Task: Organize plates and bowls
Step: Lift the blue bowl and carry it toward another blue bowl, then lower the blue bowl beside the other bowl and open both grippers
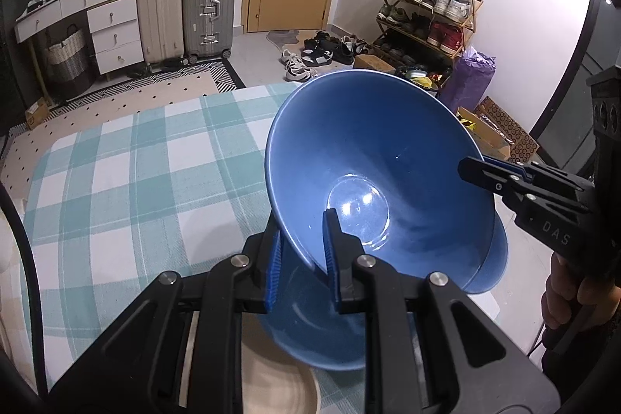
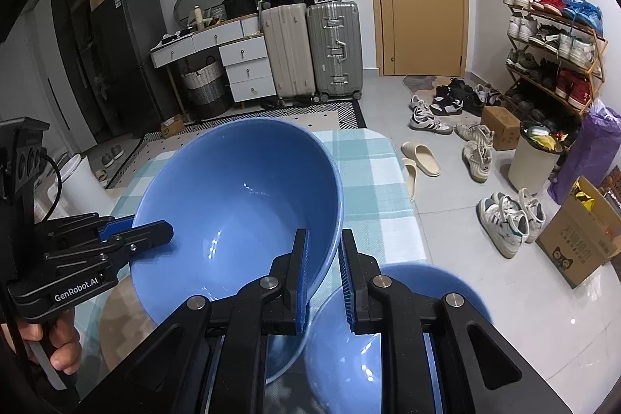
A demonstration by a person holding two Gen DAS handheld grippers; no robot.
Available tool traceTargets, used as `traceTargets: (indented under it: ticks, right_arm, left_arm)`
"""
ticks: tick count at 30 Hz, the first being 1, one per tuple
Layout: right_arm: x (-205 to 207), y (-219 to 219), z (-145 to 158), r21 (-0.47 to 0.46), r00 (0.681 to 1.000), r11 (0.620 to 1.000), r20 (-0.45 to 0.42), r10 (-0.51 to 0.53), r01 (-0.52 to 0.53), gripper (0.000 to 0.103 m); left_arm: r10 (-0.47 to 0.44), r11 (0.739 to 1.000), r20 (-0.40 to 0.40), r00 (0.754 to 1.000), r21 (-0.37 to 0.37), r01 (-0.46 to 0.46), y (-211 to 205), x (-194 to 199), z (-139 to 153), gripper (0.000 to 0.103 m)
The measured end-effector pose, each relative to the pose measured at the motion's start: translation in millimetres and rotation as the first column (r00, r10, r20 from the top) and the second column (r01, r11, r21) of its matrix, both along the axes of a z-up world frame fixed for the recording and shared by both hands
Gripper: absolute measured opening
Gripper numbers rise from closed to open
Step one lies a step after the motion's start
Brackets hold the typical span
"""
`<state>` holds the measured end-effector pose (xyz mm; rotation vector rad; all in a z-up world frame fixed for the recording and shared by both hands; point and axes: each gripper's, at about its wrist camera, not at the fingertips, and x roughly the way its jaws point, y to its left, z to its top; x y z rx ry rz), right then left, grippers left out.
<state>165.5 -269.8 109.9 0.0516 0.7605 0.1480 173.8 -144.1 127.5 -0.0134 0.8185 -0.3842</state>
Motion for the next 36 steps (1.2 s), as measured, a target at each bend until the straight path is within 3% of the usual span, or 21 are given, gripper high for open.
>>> traceTargets:
  ticks: [10,25,36]
  right_arm:
    - [-16,13,-15,0.01,0.999,1.0,-0.032,0.01,-0.01,0.016]
    - [-21,24,-61,-0.051,0.994,0.999,-0.108,0.0,-0.006,0.017]
    - [-16,36,-79,-0.116,0.992,0.993,-0.124,-0.006,-0.009,0.018]
  left_arm:
    - [0.001,1.0,-0.037,0.999,-0.001,-0.001,14,-23,-24,0.016]
    - [0.009,0.998,-0.099,0.995,0.062,-0.003,4,-11,-74,0.016]
    - [0.007,0.983,-0.071,0.997,0.183,0.007,-9,-8,-87,0.018]
